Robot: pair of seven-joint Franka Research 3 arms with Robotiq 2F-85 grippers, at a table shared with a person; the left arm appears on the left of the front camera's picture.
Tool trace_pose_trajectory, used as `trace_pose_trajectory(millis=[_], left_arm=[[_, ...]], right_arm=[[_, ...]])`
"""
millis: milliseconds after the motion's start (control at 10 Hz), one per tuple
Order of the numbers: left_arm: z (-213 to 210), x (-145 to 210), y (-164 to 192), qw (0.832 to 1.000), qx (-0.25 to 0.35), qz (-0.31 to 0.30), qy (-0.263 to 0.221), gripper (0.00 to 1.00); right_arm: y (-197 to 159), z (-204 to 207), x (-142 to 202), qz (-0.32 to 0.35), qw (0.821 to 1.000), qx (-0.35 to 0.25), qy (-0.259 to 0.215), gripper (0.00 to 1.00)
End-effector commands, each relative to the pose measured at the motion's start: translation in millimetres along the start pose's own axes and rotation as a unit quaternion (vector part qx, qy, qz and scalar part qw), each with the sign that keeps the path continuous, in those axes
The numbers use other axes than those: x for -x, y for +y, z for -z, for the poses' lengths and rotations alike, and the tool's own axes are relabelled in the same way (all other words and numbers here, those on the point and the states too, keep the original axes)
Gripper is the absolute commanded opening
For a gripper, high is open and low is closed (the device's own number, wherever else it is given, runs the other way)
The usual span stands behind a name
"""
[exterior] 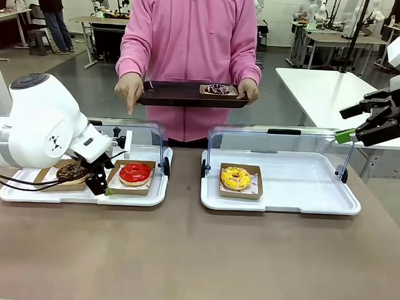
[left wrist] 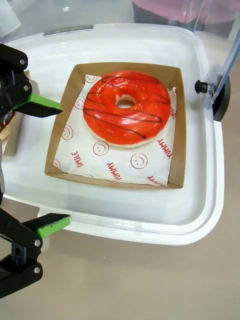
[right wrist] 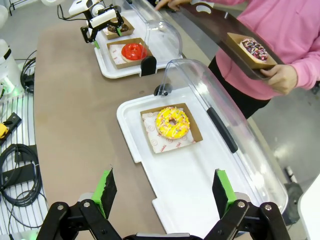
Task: Provide the desired donut to the person.
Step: Pick up and lift the Paper togo box containing the Donut pointed at by the person.
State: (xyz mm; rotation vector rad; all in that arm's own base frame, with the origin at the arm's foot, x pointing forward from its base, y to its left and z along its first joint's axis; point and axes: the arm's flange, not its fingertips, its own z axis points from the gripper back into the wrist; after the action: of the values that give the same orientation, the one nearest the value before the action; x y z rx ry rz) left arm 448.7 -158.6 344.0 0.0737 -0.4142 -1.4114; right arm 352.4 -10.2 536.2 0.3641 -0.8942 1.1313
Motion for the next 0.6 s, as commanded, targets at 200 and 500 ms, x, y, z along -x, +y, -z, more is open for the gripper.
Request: trace_pose_trajectory(millis=[200,500], left_arm=[[10.7,-2.2,1.9,1.0,-0.007,0.015,0.022,0.41],[12.8,-2.9,1.6,0.999,-0.007,0.017,0.026,0.0]], right_arm=[[0.3,0.8,1.4,-0.001,1.0,-0.004,0.0,1.0],[0.3,0.8,1.4,-0.001,1.0,-0.004,0.0,1.0]])
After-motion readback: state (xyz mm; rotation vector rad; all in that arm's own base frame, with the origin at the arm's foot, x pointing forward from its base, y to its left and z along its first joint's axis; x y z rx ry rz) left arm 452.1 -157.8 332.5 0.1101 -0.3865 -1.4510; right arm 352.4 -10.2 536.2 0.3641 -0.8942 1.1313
